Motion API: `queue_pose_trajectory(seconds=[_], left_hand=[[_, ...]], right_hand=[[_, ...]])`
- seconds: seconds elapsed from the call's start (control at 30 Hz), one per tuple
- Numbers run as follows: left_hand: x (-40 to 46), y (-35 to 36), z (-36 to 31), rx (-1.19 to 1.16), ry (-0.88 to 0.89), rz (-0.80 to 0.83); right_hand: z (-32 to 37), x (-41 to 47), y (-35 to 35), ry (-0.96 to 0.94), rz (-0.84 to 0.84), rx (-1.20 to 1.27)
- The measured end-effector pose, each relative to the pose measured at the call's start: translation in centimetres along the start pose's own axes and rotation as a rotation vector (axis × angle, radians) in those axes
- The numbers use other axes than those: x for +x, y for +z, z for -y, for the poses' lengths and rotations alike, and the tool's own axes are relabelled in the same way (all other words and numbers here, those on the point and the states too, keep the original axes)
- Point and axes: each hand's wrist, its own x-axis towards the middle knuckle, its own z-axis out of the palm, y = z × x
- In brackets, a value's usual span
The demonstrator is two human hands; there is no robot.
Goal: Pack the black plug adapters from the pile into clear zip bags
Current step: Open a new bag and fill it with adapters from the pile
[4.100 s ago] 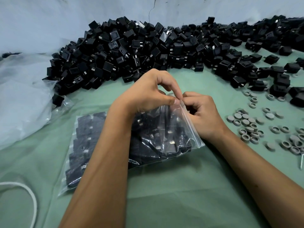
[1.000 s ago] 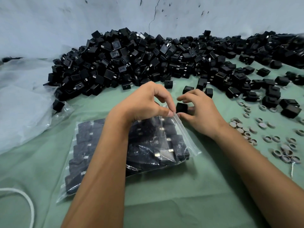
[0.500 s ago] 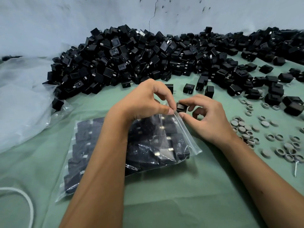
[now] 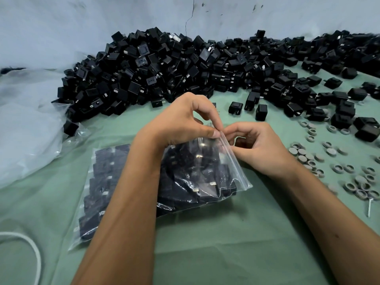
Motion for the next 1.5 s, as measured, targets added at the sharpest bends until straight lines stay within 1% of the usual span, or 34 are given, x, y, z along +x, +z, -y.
queue_pose_trajectory(seconds=[0.07,0.17,0.37,0.43,0.57,0.63,0.7,0.77,0.8,0.83,0.9,0.97,1.03,1.1,1.17,1.27,1.33,1.37,1.4,1.5], left_hand=[[0.1,0.1,-0.1,0.013,-0.004,-0.007],[0.2,0.3,-0.1,0.016,-0.003,-0.011],[0.2,0.4,-0.2,0.023,-0.002,-0.017],[0.3,0.5,-0.3,0.026,-0.004,-0.016],[0.4,0.5,-0.1,0.020,0.004,-0.016],[0.4,0.4,0.1,0.019,0.005,-0.017],[0.5,0.5,0.2,0.014,0.004,-0.012],[0.5,0.5,0.3,0.002,0.002,-0.008],[0.5,0.6,0.3,0.000,0.002,-0.008],[0.5,0.6,0.3,0.001,0.003,-0.008],[0.5,0.6,0.2,-0.001,0.000,-0.005],[0.4,0.6,0.2,-0.011,0.000,-0.010],[0.4,0.5,0.2,-0.021,0.002,-0.009],[0.3,0.5,0.2,-0.025,0.003,-0.003],[0.2,0.5,0.2,-0.022,0.009,-0.007],[0.2,0.4,0.2,-0.019,0.020,-0.012],[0.2,0.4,0.1,-0.016,0.022,-0.007],[0.2,0.4,0.1,-0.012,0.021,-0.007],[0.2,0.3,0.1,-0.007,0.017,-0.007],[0.2,0.3,0.1,0.001,0.010,-0.009]], right_hand=[[0.2,-0.1,0.7,0.003,-0.012,0.038],[0.4,-0.1,1.7,0.021,0.023,0.088],[0.5,0.0,1.8,0.093,-0.034,0.063],[0.7,0.0,2.3,0.085,-0.024,0.072],[0.8,0.2,2.3,0.068,-0.042,0.004],[0.4,0.5,1.9,0.058,-0.068,-0.064],[-0.2,0.7,1.3,0.051,-0.182,-0.202],[-0.7,0.8,0.7,0.058,-0.336,-0.457],[-1.0,0.9,0.4,0.073,-0.369,-0.615],[-1.3,0.9,0.2,0.103,-0.360,-0.751],[-1.4,1.1,0.2,0.180,-0.313,-0.890],[-1.4,1.5,0.5,0.201,-0.295,-0.953],[-1.3,2.8,0.6,0.153,-0.296,-1.002],[-1.4,4.6,0.6,0.111,-0.255,-0.989],[-1.5,6.6,0.5,0.093,-0.108,-0.969],[-2.4,9.1,-0.1,0.062,0.193,-1.038],[-2.7,10.0,-0.5,0.020,0.309,-1.036],[-2.8,10.1,-0.5,0.003,0.306,-0.997],[-2.8,10.0,-0.5,-0.007,0.254,-0.943],[-2.7,8.5,-0.4,0.057,-0.003,-0.828]])
